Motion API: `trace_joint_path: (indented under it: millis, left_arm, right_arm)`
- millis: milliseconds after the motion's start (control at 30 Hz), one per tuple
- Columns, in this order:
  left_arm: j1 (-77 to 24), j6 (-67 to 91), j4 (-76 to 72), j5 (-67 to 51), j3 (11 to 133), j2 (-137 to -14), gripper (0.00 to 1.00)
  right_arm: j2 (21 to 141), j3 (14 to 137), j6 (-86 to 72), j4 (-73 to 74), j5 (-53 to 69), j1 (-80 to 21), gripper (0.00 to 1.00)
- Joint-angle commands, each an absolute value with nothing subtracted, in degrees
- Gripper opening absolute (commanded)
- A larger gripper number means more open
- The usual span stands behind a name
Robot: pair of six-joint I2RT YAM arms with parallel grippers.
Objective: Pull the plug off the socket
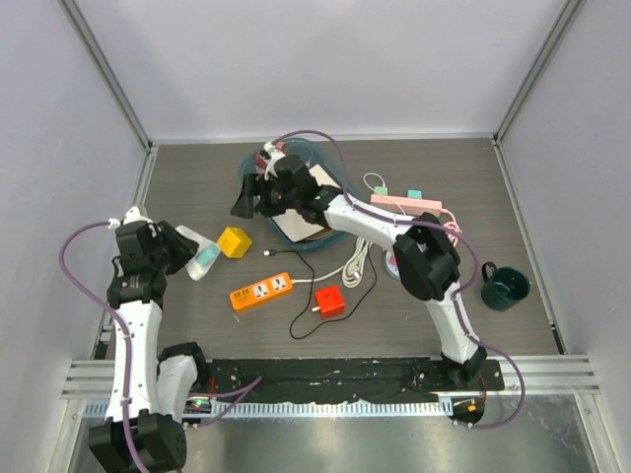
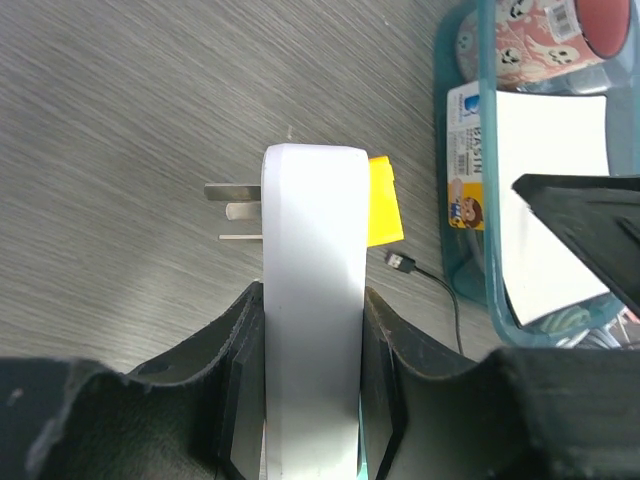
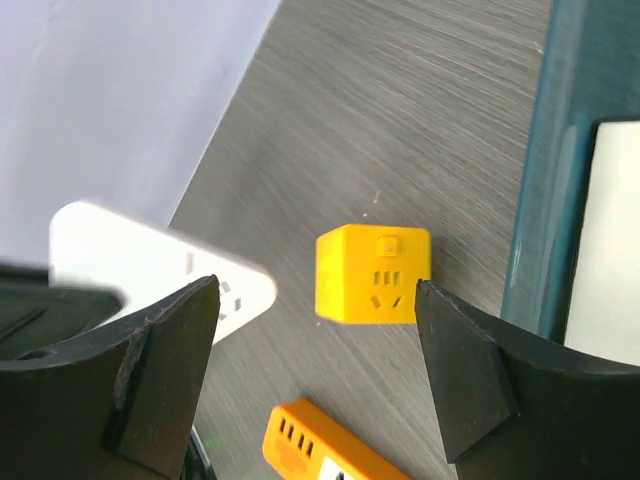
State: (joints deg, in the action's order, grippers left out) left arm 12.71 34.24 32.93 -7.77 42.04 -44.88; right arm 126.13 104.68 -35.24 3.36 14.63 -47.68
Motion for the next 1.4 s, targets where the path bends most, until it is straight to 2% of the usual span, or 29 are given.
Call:
trace_joint_path:
  millis: [0,67,267,333,400,600,767,1000,1367]
  left_arm:
    - [12.48,34.54,25.32,-16.5,41.49,-46.23,0.0]
    - [12.48,34.63,22.69,-22.72,40.87,-47.71,0.0]
    - [11.08,36.12,17.14,-31.11,38.94,-49.13,0.0]
    - [10.81,35.77,17.31,-32.51,39.02,-49.39,0.0]
    - [10.37,35.16,17.31,-33.74,39.29,-49.48,0.0]
    - [9.84,33.84,23.46,-35.68,39.99,-49.57,0.0]
    - [9.76,33.48,24.18,-35.16,39.2,-46.33,0.0]
    - [9.23,34.28,22.41,-38.23,38.14,-48.78,0.0]
    - [7.3,34.8,20.21,-40.51,37.0,-49.04,0.0]
  right_arm:
    - [117.69,98.37,-27.18,-6.11,25.2,-47.46,0.84]
    - [114.02,91.11,-25.23,-11.92,35.26,-47.63,0.83]
    - [104.87,68.7,-18.99,-38.71,37.53,-48.25,0.75]
    - [102.75,64.01,-15.5,-48.14,37.61,-48.43,0.76]
    - [101.7,64.33,-9.96,-45.64,39.9,-48.51,0.76]
    - [99.58,67.67,12.46,-31.93,33.76,-52.55,0.79]
    - [99.32,67.85,16.78,-31.03,32.78,-54.14,0.81]
    - [99.14,67.68,22.32,-29.09,33.57,-56.16,0.81]
    - [100.11,69.08,27.86,-26.19,34.72,-58.09,0.69]
